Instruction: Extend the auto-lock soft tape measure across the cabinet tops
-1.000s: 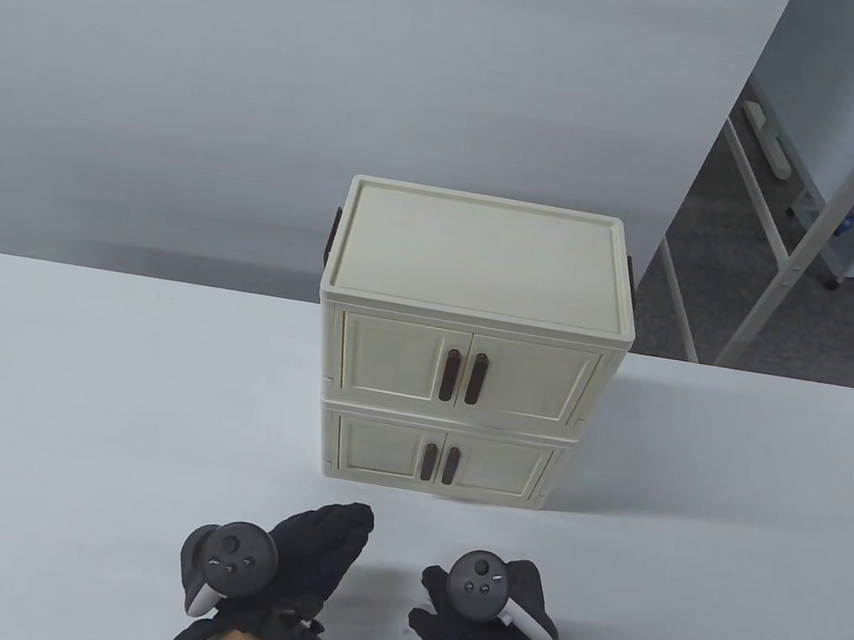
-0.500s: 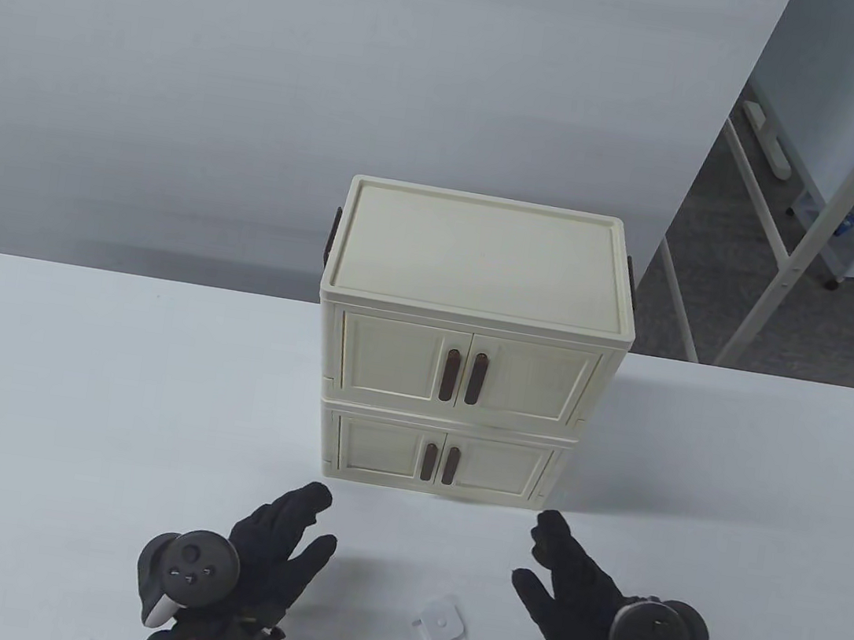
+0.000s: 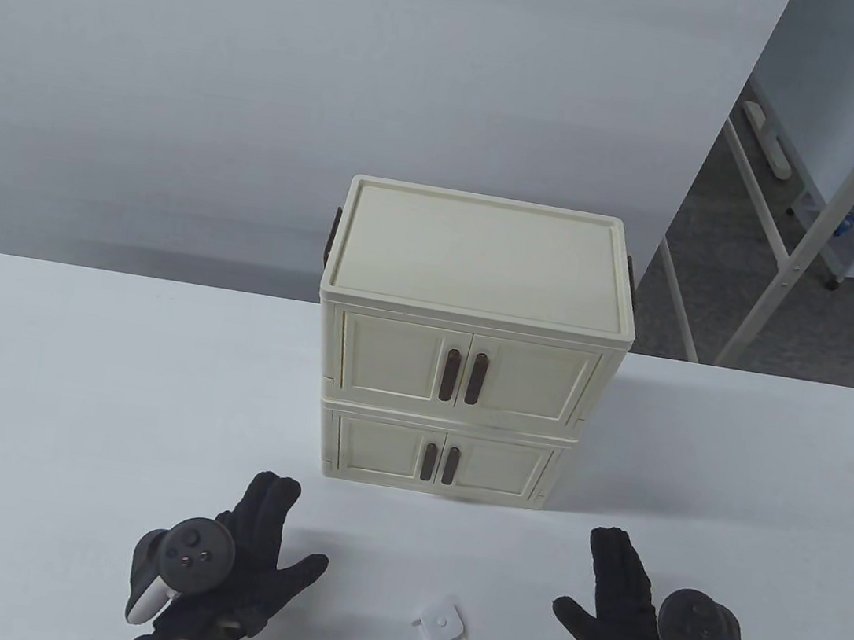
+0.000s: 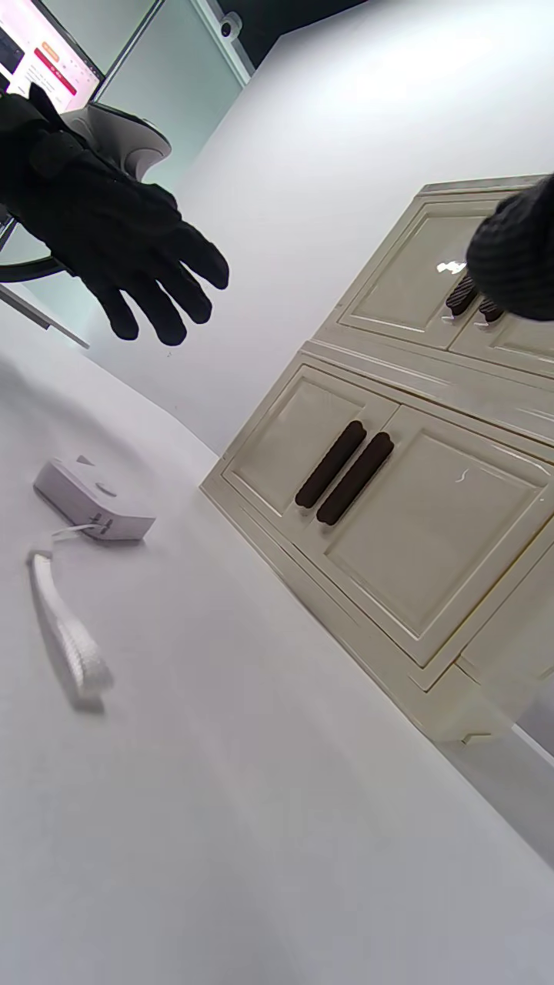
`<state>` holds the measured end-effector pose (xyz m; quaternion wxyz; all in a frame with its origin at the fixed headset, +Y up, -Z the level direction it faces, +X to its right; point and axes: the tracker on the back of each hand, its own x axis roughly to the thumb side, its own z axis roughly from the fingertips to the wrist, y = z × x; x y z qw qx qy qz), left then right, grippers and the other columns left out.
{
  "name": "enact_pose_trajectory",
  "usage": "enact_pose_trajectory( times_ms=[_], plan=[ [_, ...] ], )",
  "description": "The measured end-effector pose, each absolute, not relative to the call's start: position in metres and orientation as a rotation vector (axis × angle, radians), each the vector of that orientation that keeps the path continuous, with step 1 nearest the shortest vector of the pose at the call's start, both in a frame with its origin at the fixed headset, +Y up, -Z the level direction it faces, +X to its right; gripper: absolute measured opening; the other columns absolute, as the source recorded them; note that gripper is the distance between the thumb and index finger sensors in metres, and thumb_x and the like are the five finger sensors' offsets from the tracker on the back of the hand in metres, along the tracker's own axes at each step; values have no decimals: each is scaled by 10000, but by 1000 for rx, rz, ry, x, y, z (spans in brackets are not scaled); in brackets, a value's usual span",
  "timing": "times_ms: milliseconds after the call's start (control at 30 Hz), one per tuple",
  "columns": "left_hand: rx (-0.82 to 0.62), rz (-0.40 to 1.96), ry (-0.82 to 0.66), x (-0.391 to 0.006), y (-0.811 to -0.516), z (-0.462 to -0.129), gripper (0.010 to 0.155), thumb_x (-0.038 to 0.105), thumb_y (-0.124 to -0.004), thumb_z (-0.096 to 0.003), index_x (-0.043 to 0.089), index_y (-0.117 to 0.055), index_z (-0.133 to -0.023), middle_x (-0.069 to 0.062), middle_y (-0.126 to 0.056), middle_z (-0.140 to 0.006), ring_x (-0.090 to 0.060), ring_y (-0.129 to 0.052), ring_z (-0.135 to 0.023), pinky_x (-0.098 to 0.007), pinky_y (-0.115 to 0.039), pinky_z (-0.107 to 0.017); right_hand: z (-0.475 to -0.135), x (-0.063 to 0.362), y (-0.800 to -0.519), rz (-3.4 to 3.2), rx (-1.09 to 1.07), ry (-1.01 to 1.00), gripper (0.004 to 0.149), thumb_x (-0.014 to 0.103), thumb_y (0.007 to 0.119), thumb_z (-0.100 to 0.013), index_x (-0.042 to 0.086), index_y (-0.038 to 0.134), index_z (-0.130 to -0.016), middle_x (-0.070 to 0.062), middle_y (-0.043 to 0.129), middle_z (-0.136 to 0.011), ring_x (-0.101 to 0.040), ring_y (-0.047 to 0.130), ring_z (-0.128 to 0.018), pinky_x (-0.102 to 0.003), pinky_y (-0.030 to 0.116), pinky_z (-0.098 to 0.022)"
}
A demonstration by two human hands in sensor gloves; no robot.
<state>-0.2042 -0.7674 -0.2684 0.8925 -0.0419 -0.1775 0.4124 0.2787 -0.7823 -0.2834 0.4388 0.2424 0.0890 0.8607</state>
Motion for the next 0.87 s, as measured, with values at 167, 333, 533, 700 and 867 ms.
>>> enact_pose_trajectory(
  times_ms=[167,333,533,700,867],
  plan=[
    [-82,816,-384,-202,-768,-267,968,731,-660,-538,296,0,-1095,-151,34,-1161,-488,-124,-1116,-820,-102,-635,-281,275,-781,2160,622,228,967,589,612,-647,111,-117,-1065,-346,-167,-1019,-615,-133,-897,-816,-19,-582],
    [-72,815,-387,-203,-767,-267,966,730,-660,-540,293,0,-1094,-154,37,-1157,-475,-113,-1116,-815,-81,-632,-281,277,-780,2157,622,224,966,588,611,-648,106,-116,-1065,-351,-165,-1017,-615,-133,-896,-815,-18,-583],
    [-76,834,-382,-203,-768,-267,932,707,-640,-552,280,-15,-1096,-157,24,-1156,-471,-126,-1115,-810,-81,-631,-281,276,-782,2154,606,226,961,585,607,-650,98,-107,-1070,-352,-172,-1010,-614,-141,-890,-813,-19,-582],
    [-84,839,-389,-202,-768,-267,927,708,-634,-551,277,-22,-1097,-161,15,-1157,-471,-133,-1114,-808,-85,-633,-280,274,-784,2152,616,250,961,586,605,-651,97,-108,-1070,-353,-174,-1009,-614,-141,-890,-812,-18,-582],
    [-82,825,-393,-202,-768,-267,919,701,-635,-551,269,-39,-1101,-163,-4,-1160,-472,-148,-1113,-806,-89,-634,-279,273,-785,2149,623,263,959,585,605,-651,94,-103,-1073,-355,-170,-1010,-615,-136,-891,-813,-15,-582]
  ],
)
